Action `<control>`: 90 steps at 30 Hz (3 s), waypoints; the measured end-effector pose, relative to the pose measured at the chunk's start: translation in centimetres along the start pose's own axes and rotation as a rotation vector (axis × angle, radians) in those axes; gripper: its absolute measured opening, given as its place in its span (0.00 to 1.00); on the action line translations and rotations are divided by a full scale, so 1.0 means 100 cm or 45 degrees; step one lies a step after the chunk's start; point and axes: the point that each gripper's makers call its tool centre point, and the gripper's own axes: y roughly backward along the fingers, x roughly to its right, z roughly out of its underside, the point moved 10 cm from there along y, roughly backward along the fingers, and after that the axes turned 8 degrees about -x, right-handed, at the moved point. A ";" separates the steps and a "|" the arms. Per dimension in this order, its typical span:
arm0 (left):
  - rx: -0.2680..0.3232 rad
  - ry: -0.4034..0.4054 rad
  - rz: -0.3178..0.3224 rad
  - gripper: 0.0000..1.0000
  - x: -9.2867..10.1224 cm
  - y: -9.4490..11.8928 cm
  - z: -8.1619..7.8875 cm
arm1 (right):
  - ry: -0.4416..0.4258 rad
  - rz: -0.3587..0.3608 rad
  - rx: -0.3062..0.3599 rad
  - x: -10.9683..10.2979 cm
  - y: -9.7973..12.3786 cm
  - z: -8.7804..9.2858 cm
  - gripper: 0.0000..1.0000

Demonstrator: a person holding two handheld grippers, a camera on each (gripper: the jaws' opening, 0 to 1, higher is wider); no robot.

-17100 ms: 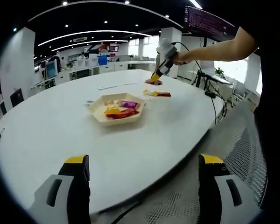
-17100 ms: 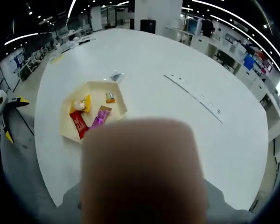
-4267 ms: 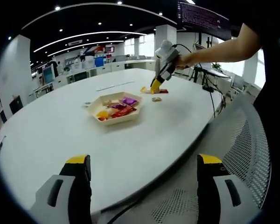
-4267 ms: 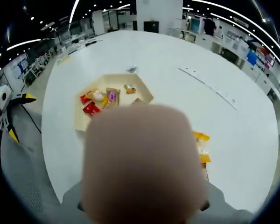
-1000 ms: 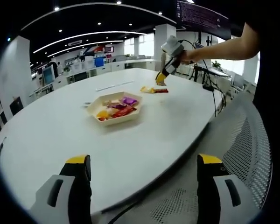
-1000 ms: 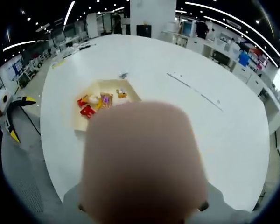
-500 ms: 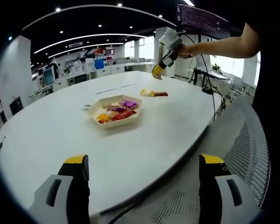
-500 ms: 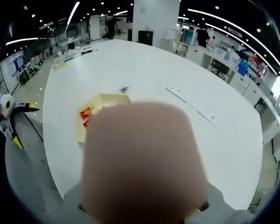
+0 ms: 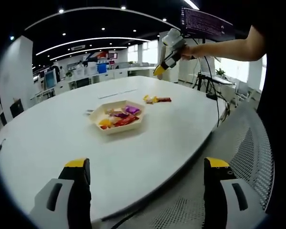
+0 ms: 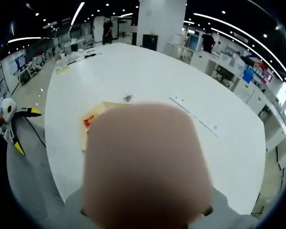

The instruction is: Place the target food into the container with the food tongs after gripping and lifting it, then release it inside without dropping or visibly crushing the food.

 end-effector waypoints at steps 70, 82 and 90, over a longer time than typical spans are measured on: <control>-0.126 0.110 0.001 0.97 -0.005 -0.006 0.004 | -0.234 0.003 -0.086 0.049 -0.118 0.038 0.22; -0.145 0.116 0.003 0.96 -0.005 -0.007 0.006 | -0.250 0.005 -0.075 0.050 -0.125 0.042 0.23; -0.150 0.114 0.007 0.96 -0.005 -0.007 0.006 | -0.219 0.027 -0.065 0.048 -0.123 0.045 0.25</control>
